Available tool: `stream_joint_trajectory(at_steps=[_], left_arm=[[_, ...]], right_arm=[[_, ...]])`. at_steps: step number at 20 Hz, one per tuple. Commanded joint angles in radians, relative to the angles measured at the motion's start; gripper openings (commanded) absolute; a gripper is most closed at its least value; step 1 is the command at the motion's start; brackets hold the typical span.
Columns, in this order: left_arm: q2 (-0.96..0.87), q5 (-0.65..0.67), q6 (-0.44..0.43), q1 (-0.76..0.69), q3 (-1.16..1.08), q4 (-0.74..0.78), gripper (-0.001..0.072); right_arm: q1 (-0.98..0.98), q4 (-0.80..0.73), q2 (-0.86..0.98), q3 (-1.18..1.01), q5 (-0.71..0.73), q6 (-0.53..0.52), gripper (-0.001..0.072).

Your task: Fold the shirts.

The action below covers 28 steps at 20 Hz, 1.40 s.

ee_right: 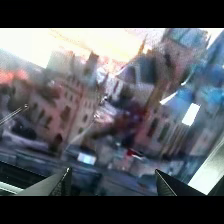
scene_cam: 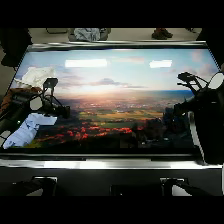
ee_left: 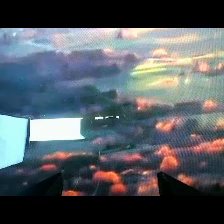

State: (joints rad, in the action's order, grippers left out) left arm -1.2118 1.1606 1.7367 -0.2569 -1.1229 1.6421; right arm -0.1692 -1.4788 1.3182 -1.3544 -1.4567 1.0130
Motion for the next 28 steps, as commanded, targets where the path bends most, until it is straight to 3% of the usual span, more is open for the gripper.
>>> stream_joint_trajectory(at_steps=[1, 9, 12, 14, 16, 20, 22, 26, 28], left_arm=[[0.001, 0.0, 0.0, 0.0, 0.0, 0.0, 0.0689], [-0.002, -0.111, 0.023, 0.0, 0.001, -0.005, 0.0688], [-0.003, -0.338, 0.019, 0.016, -0.007, 0.026, 0.069], [-0.04, -0.436, 0.095, 0.106, -0.082, 0.042, 0.0708], [-0.143, -0.386, 0.096, 0.262, -0.253, 0.041, 0.0708], [-0.378, -0.163, 0.097, 0.605, -0.592, 0.053, 0.0706], [-0.465, -0.043, 0.148, 0.756, -0.683, 0.051, 0.0705], [-0.574, -0.024, 0.166, 0.884, -0.69, -0.084, 0.0711], [-0.631, -0.045, 0.113, 0.881, -0.69, -0.127, 0.0711]], right_arm=[[0.001, 0.0, -0.001, 0.0, 0.006, 0.001, 0.0612], [0.001, 0.001, -0.001, 0.0, 0.063, 0.001, 0.0612], [0.001, 0.002, -0.001, 0.0, 0.072, 0.001, 0.0612], [0.001, 0.003, -0.001, 0.0, 0.069, 0.005, 0.0611], [0.001, 0.003, -0.001, 0.0, 0.055, 0.05, 0.0611], [0.001, 0.004, -0.001, 0.0, 0.018, 0.163, 0.061], [0.001, 0.005, -0.001, 0.0, 0.016, 0.186, 0.061], [0.002, 0.004, 0.003, 0.0, 0.03, 0.216, 0.061], [0.001, 0.004, 0.003, 0.0, 0.039, 0.227, 0.061]])
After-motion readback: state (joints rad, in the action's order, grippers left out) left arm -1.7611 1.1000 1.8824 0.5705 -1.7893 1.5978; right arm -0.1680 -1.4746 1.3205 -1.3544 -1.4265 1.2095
